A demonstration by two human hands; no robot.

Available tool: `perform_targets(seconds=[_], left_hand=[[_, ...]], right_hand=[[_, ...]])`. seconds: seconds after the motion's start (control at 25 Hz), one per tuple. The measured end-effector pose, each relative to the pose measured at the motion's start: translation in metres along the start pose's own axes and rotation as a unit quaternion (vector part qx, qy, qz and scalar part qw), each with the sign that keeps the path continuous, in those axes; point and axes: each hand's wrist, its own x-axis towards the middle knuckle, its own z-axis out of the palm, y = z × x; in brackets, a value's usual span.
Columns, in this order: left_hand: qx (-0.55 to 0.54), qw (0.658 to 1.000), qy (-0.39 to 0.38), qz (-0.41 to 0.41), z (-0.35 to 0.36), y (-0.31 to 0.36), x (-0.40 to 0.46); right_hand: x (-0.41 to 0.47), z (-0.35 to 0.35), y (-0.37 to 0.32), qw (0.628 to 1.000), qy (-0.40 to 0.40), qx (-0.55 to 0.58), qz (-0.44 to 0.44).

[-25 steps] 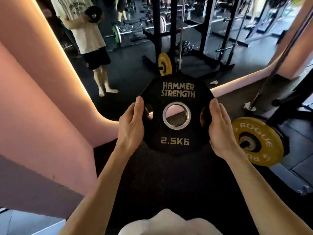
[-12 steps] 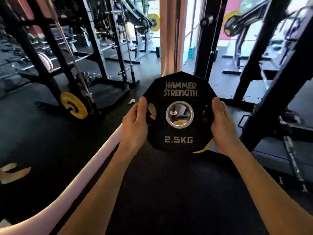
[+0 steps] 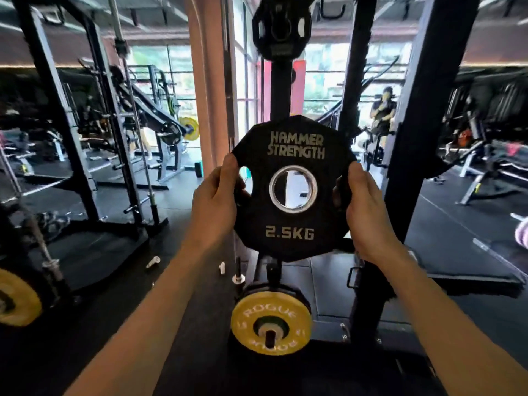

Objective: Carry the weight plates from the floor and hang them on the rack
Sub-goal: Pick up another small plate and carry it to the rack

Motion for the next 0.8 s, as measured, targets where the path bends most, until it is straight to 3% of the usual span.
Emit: perform_targets(seconds=[0.48, 0.8], left_hand=[[-0.08, 0.988, 0.007, 0.13, 0.043, 0.059, 0.179], [-0.054, 0.974, 0.032, 0.216, 0.071, 0.082, 0.324]], right_hand=[[0.184, 0.032, -0.059, 0.989, -0.027, -0.023, -0.144], [0.32, 0.068, -0.087, 0.972, 0.007, -0.06, -0.228]])
